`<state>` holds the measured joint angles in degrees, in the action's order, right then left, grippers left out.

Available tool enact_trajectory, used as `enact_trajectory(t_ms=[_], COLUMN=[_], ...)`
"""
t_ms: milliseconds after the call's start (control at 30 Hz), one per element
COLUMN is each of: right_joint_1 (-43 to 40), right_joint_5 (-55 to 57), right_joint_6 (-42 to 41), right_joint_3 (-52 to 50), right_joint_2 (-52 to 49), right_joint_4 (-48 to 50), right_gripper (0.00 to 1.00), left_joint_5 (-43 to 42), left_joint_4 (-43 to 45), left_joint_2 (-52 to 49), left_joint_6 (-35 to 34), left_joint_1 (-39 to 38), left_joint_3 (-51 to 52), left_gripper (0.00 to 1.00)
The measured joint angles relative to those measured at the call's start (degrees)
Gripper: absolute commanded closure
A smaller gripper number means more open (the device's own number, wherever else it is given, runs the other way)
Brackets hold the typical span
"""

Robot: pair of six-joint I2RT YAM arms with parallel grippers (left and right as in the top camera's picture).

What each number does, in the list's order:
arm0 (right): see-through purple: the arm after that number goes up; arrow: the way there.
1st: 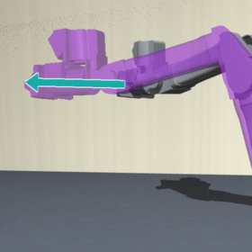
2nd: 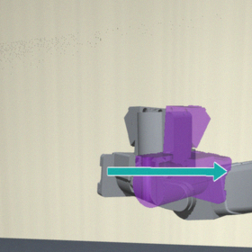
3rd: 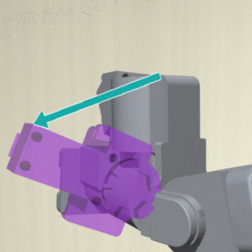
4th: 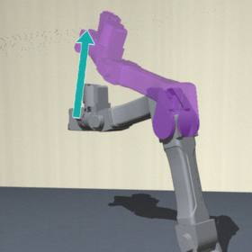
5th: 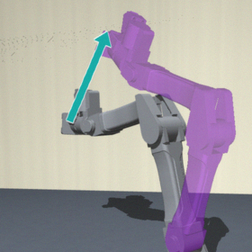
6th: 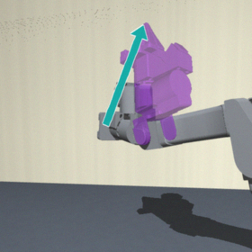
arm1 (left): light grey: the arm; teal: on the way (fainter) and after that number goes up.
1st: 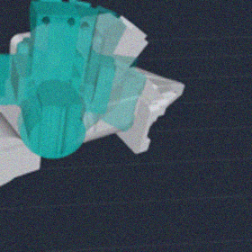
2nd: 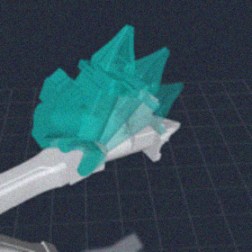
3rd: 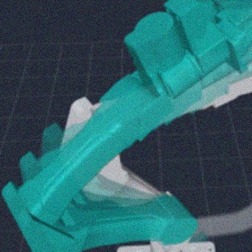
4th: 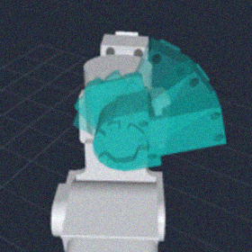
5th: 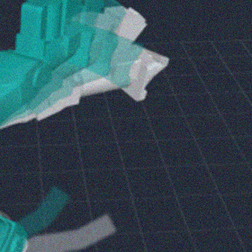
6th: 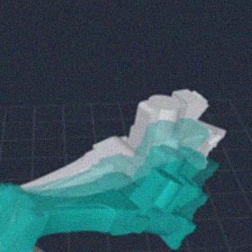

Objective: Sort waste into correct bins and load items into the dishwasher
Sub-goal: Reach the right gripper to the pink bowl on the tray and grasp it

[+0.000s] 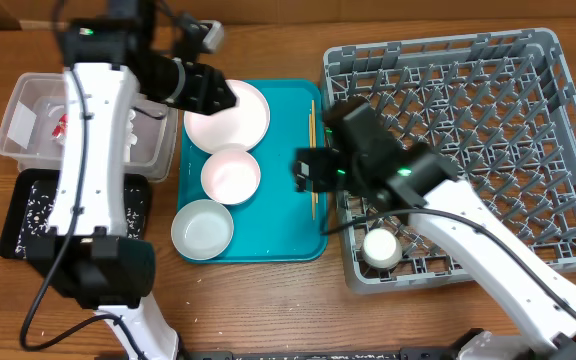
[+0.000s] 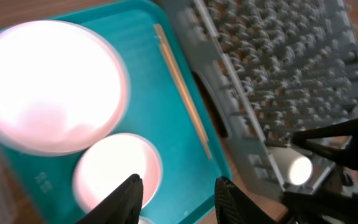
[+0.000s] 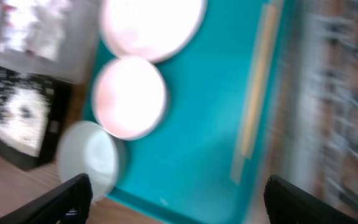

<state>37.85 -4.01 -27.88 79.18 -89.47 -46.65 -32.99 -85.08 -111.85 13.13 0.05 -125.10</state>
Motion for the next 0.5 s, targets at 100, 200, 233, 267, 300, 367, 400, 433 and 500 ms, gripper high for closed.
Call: enact_trajectory(t_ms=[100, 200, 233, 267, 300, 367, 400, 433, 500], right_joint_1=[0.87, 0.94, 1.03, 1.16, 1.29, 1.57, 1.57, 1.57, 1.57], right_joint_5=[-3.85, -6.8, -7.37, -7.56, -7.89, -8.11, -8.24, -8.39, -8.83], right_joint_6=[-0.52, 0.26, 0.81, 1.14, 1.42, 1.99, 2.25, 2.23, 2.49], right_joint_3=[1.4, 9.64, 13.03, 15.67, 19.76, 24.0, 24.7, 24.7, 24.7], right_joint_2=[-8.15, -18.34, -21.05, -22.99, -25.92, -29.73, -31.23, -32.06, -33.97], right_joint_4=[3.26, -1.4, -3.72, -5.62, -8.11, -9.29, -9.84, -10.08, -10.58], right_gripper=[0.17, 0.2, 0.21, 0.23, 0.25, 0.34, 0.41, 0.46, 0.57], left_joint_5=[3.17, 4.98, 5.38, 5.62, 6.23, 6.97, 7.45, 8.02, 8.5], left_joint_4=[-1.38, -1.51, -1.62, -1.55, -1.55, -1.6, -1.64, -1.7, -1.75], left_joint_2=[1.01, 2.16, 2.25, 2.25, 2.23, 2.25, 2.25, 2.25, 2.25], left_joint_6=[-2.14, -3.65, -3.89, -4.02, -4.15, -4.22, -4.24, -4.24, -4.28], left_joint_1=[3.58, 4.83, 4.81, 4.81, 4.81, 4.81, 4.81, 4.81, 4.81], left_joint_3=[-5.53, -7.39, -7.41, -7.41, -7.41, -7.41, -7.41, -7.41, -7.41], left_gripper=[0.59, 0.58, 0.58, 0.56, 0.55, 0.54, 0.51, 0.49, 0.44])
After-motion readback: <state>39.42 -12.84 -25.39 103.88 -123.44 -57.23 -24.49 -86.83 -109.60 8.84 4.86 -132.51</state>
